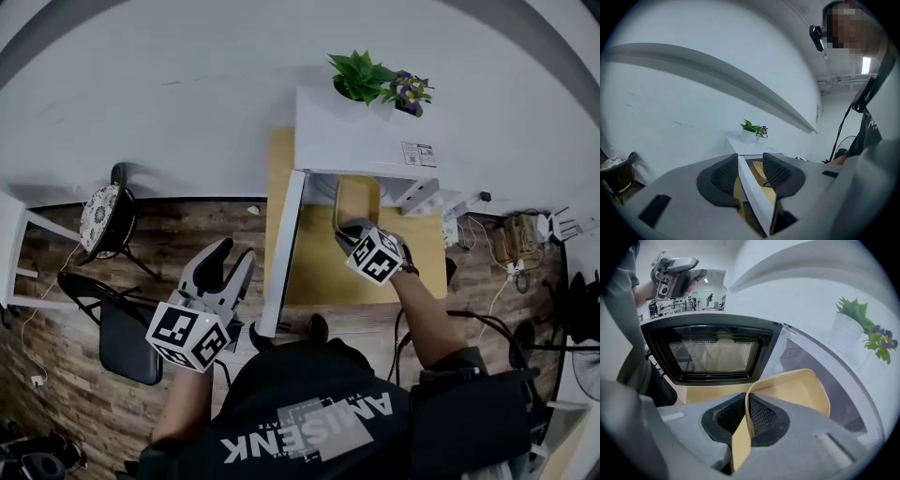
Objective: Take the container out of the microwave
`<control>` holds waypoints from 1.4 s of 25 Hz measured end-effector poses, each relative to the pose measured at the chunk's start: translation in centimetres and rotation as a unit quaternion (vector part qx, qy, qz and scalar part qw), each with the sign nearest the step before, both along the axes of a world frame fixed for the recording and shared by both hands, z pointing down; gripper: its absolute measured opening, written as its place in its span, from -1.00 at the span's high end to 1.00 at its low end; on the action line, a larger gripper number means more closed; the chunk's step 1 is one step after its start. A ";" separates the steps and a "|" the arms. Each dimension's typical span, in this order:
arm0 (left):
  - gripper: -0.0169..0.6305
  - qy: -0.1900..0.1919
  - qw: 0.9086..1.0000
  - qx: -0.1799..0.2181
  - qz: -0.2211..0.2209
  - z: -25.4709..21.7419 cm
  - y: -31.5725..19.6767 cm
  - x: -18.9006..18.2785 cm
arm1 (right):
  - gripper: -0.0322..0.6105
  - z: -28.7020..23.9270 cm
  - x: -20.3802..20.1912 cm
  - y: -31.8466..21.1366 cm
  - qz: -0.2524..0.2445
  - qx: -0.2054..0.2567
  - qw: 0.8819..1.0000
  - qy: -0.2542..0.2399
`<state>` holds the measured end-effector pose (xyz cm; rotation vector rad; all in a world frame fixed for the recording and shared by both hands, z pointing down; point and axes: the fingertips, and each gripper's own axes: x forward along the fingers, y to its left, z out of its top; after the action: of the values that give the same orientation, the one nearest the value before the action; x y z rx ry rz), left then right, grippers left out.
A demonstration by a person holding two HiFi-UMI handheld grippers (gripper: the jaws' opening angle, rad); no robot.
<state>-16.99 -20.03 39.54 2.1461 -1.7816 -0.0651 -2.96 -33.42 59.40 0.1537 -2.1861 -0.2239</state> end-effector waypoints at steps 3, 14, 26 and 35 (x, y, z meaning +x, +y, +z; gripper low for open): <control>0.45 -0.002 1.000 0.002 0.025 0.1 -0.7 0.1 | 0.82 -1.3 0.7 1.7 0.010 -0.005 1.000 -0.005; 0.53 -0.002 0.996 0.018 0.090 -0.4 -3.9 1.1 | 0.82 -9.0 3.2 5.1 0.068 0.009 0.996 -0.058; 0.77 -0.019 0.993 0.030 0.112 -2.2 -5.6 2.5 | 0.82 -17.6 4.7 5.4 0.124 0.029 0.983 -0.136; 0.94 -0.025 0.996 0.041 0.073 -3.3 -5.4 1.6 | 0.83 -20.4 5.3 5.0 0.132 0.047 0.978 -0.152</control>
<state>-15.41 -25.46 36.26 2.3488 -1.6709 -0.0487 2.32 -28.39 38.97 0.5602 -2.4266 -0.1615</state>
